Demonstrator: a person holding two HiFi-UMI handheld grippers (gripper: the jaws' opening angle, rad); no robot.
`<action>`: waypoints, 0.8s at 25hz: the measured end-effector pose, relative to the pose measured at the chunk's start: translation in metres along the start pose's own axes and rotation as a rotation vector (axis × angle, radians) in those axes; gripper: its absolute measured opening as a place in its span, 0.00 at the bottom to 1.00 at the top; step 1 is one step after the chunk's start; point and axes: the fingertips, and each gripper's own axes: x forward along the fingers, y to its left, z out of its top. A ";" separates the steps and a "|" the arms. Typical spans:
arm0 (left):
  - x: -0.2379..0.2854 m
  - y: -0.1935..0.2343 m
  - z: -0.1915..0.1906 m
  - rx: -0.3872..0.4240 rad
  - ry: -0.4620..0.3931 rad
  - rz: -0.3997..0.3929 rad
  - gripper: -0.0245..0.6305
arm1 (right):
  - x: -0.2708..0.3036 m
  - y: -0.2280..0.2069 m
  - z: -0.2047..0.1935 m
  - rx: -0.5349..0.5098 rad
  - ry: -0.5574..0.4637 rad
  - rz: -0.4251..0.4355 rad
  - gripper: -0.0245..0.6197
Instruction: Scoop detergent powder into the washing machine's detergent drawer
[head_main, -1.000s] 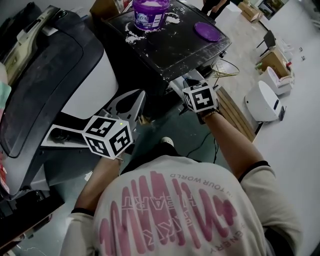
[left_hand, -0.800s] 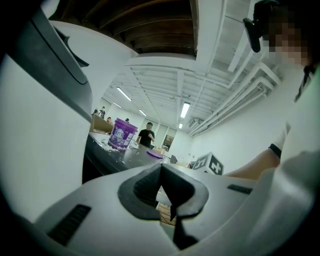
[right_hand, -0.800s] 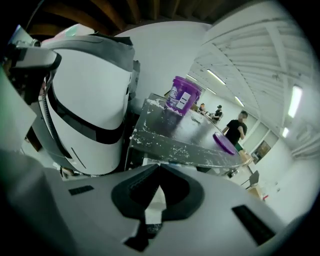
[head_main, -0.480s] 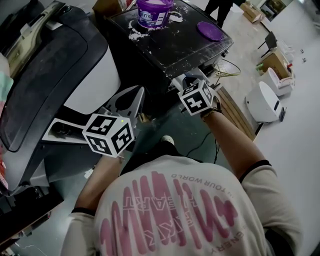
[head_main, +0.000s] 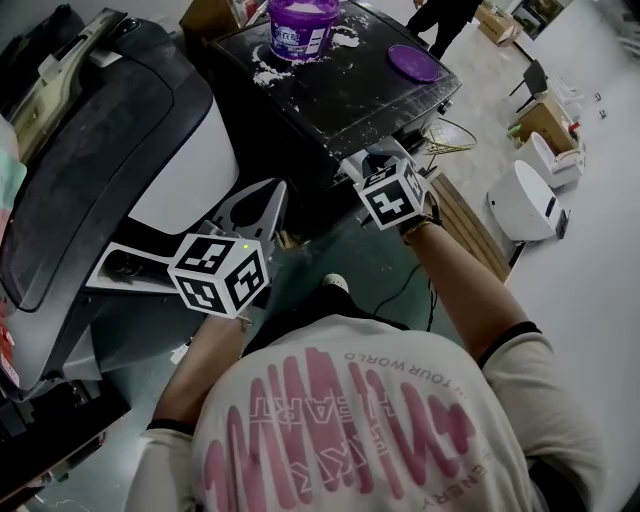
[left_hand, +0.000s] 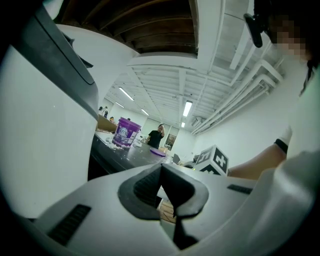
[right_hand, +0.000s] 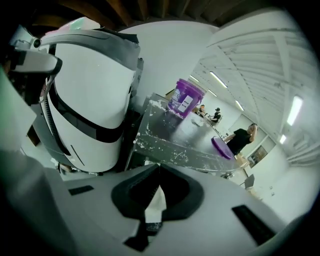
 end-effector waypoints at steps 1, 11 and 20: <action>0.002 -0.001 0.000 -0.003 0.002 -0.004 0.04 | -0.002 -0.003 0.002 0.031 -0.018 -0.002 0.04; 0.031 -0.012 0.004 0.012 0.022 -0.039 0.04 | -0.046 -0.076 -0.005 1.017 -0.318 0.166 0.04; 0.084 -0.048 0.010 -0.001 0.022 -0.050 0.04 | -0.084 -0.122 -0.014 1.325 -0.563 0.339 0.04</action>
